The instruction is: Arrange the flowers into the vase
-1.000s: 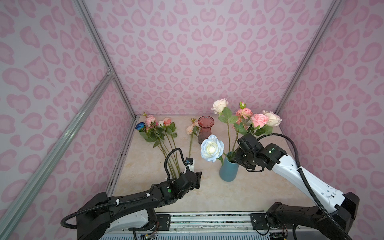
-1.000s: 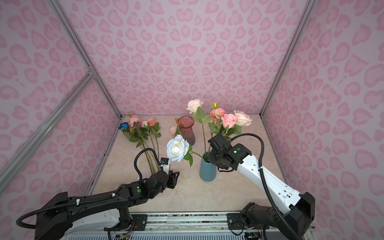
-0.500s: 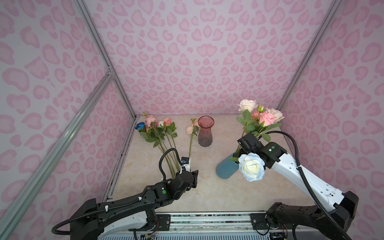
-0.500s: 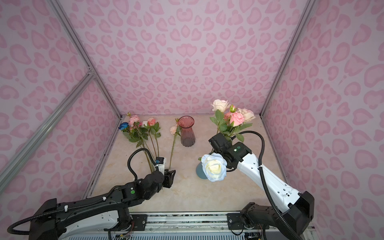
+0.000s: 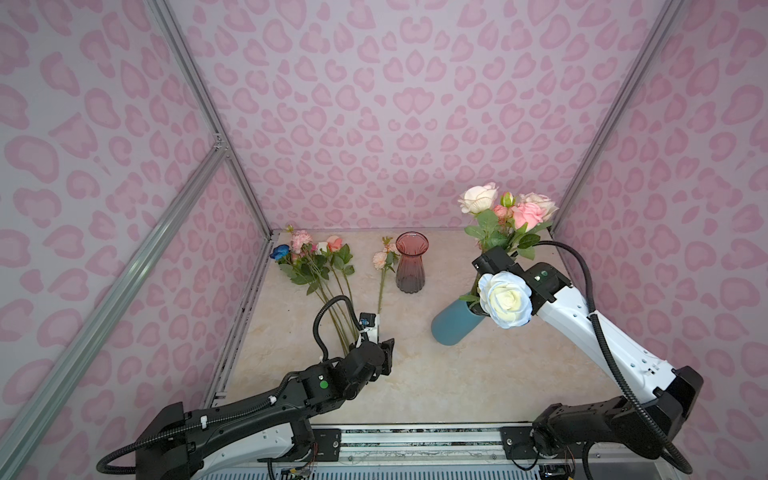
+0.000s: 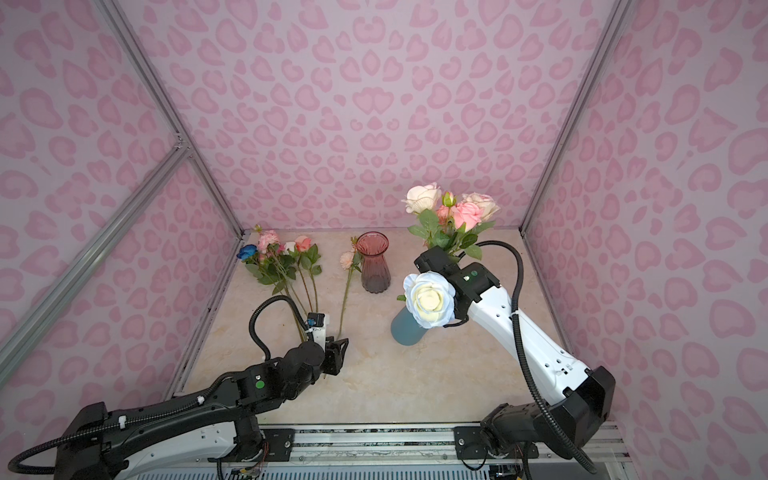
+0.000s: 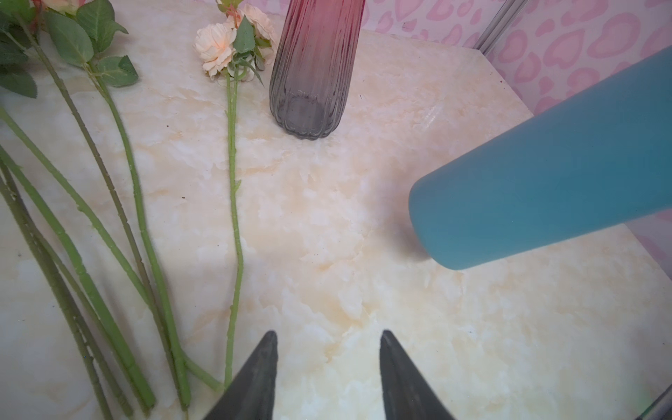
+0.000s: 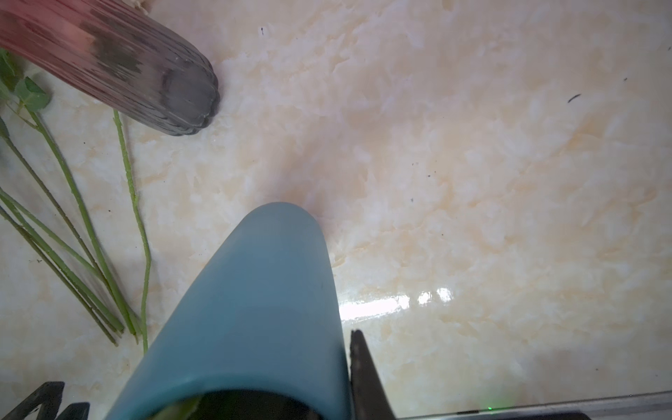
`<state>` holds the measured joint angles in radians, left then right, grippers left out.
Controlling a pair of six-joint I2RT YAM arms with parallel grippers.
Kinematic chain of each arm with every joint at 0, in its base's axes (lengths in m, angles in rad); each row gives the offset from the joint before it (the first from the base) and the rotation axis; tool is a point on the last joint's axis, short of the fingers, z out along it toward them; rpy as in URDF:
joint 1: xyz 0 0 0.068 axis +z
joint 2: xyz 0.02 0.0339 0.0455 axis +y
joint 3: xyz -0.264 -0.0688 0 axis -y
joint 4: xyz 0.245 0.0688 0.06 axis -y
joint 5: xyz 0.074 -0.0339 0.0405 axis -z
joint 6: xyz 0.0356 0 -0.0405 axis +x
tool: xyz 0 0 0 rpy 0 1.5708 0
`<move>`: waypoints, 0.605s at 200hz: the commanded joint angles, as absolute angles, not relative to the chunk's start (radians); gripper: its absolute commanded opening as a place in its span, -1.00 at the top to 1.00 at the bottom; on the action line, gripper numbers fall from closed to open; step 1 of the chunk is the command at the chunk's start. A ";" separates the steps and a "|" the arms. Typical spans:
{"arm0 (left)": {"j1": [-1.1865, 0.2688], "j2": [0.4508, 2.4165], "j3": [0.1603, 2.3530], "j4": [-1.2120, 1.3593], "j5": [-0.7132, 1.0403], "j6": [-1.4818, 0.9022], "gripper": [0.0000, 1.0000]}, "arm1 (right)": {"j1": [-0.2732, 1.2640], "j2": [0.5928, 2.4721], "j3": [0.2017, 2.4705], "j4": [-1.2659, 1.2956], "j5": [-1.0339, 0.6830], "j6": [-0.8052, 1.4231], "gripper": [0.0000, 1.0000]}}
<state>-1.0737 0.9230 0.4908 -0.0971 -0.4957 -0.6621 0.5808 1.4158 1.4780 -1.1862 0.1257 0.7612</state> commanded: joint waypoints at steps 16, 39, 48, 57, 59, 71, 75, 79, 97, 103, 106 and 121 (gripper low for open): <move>-1.073 0.876 0.512 -0.163 -0.533 -0.648 0.05 | 0.550 1.535 1.634 -1.151 0.243 0.603 1.00; -1.073 0.836 0.529 -0.207 -0.550 -0.636 0.04 | 0.536 1.646 1.753 -1.163 0.259 0.532 1.00; -1.074 0.821 0.537 -0.227 -0.556 -0.633 0.04 | 0.530 1.695 1.810 -1.182 0.271 0.519 1.00; -1.073 0.808 0.547 -0.250 -0.559 -0.628 0.04 | 0.521 1.743 1.861 -1.198 0.279 0.508 1.00; -1.072 0.804 0.548 -0.254 -0.560 -0.626 0.04 | 0.520 1.754 1.878 -1.203 0.282 0.506 1.00; -1.072 0.784 0.562 -0.285 -0.564 -0.622 0.04 | 0.511 1.815 1.956 -1.221 0.295 0.479 1.00; -1.072 0.776 0.565 -0.294 -0.567 -0.620 0.03 | 0.505 1.833 1.983 -1.228 0.296 0.469 1.00; -1.072 0.769 0.568 -0.302 -0.570 -0.618 0.03 | 0.501 1.861 2.015 -1.237 0.300 0.462 1.00; -1.069 0.741 0.582 -0.346 -0.583 -0.608 0.03 | 0.476 1.967 2.171 -1.304 0.290 0.425 1.00; -1.068 0.730 0.587 -0.360 -0.587 -0.605 0.03 | 0.472 2.008 2.228 -1.335 0.298 0.412 1.00; -1.067 0.727 0.590 -0.367 -0.591 -0.604 0.02 | 0.469 2.027 2.255 -1.350 0.304 0.408 1.00; -1.064 0.702 0.598 -0.394 -0.601 -0.600 0.02 | 0.455 2.113 2.381 -1.415 0.330 0.382 1.00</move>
